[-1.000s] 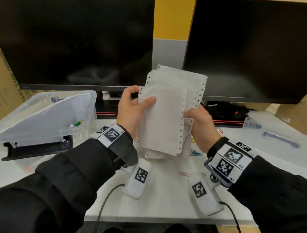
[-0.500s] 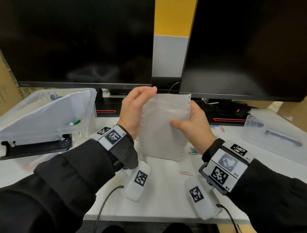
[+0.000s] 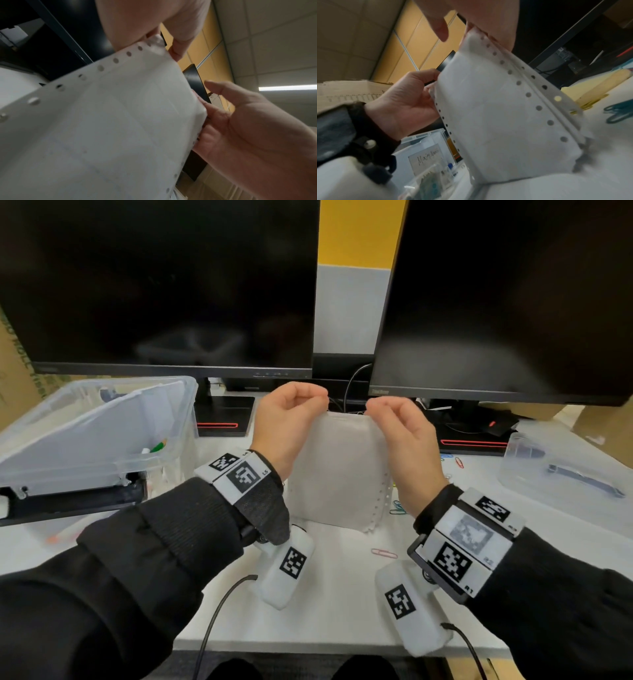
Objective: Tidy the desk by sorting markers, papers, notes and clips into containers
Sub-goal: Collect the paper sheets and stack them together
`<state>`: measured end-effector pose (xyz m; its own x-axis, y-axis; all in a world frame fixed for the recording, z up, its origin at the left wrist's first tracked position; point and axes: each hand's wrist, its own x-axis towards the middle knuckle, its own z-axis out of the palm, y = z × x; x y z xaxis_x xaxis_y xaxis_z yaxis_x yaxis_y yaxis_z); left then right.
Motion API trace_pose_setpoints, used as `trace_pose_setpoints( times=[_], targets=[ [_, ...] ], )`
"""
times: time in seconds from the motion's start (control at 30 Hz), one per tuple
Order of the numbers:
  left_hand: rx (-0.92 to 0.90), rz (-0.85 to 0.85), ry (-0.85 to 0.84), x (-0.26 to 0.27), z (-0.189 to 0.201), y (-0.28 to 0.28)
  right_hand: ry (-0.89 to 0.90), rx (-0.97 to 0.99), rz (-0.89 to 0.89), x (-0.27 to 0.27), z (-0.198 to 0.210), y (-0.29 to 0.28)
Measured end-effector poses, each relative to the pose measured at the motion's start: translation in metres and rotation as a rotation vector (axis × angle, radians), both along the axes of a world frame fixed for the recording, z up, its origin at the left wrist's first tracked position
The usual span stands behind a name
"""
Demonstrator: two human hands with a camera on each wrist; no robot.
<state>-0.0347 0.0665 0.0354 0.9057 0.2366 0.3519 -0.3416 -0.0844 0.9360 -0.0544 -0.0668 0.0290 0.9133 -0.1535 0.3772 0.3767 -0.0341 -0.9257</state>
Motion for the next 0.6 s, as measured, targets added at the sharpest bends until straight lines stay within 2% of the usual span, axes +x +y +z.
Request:
trace_pose_setpoints(
  times=[0.17,0.27,0.4,0.53,0.6],
  targets=[
    [-0.018,-0.031,-0.020,-0.003,-0.007,-0.004,0.021,-0.041,0.025,-0.007,-0.006,0.006],
    [-0.037,0.026,-0.061,-0.001,-0.003,-0.006,0.050,-0.105,0.041,-0.006,-0.006,0.003],
    [-0.086,0.067,-0.022,0.004,-0.005,0.001,0.241,-0.241,0.079,-0.004,-0.017,-0.007],
    [-0.050,-0.108,0.139,0.007,-0.015,0.015,0.376,-0.342,0.106,0.000,-0.030,-0.014],
    [0.023,-0.238,0.182,0.005,-0.017,0.023,0.390,-0.309,0.091,0.003,-0.029,-0.016]
  ],
)
